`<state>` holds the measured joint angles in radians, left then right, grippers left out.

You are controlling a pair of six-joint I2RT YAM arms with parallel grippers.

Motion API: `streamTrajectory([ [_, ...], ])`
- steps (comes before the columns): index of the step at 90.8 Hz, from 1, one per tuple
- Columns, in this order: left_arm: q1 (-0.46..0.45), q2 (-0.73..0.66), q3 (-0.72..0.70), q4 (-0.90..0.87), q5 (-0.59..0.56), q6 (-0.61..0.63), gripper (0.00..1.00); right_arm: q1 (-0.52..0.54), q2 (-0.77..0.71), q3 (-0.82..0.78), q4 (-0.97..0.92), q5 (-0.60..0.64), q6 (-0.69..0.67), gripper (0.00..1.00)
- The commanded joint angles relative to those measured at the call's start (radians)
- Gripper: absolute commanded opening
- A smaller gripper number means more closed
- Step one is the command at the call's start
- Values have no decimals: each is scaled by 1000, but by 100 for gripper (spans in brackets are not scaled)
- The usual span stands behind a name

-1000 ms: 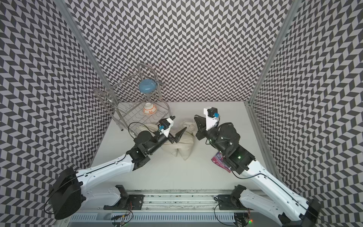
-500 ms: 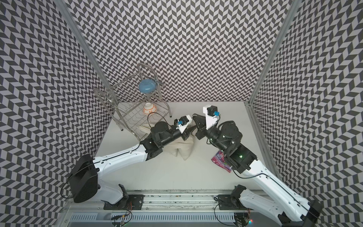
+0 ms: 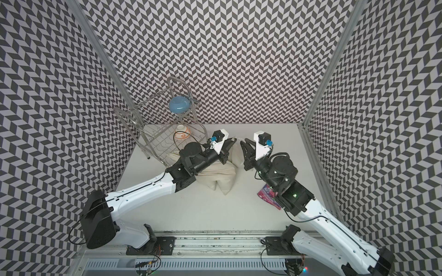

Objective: Close the soil bag
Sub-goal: Frap the soil bag at the center of the board.

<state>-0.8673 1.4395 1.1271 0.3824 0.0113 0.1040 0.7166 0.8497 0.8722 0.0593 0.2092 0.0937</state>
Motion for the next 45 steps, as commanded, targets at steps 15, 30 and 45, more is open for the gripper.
streamTrajectory([
  [15,45,6,176,-132,65,-209,0,-2,-37,-315,442,-11,-110,57],
  [30,47,-6,182,-135,98,-257,0,-2,82,-257,478,-100,-180,60],
  [45,48,-7,181,-140,110,-280,0,-2,170,-207,566,-109,-193,60],
])
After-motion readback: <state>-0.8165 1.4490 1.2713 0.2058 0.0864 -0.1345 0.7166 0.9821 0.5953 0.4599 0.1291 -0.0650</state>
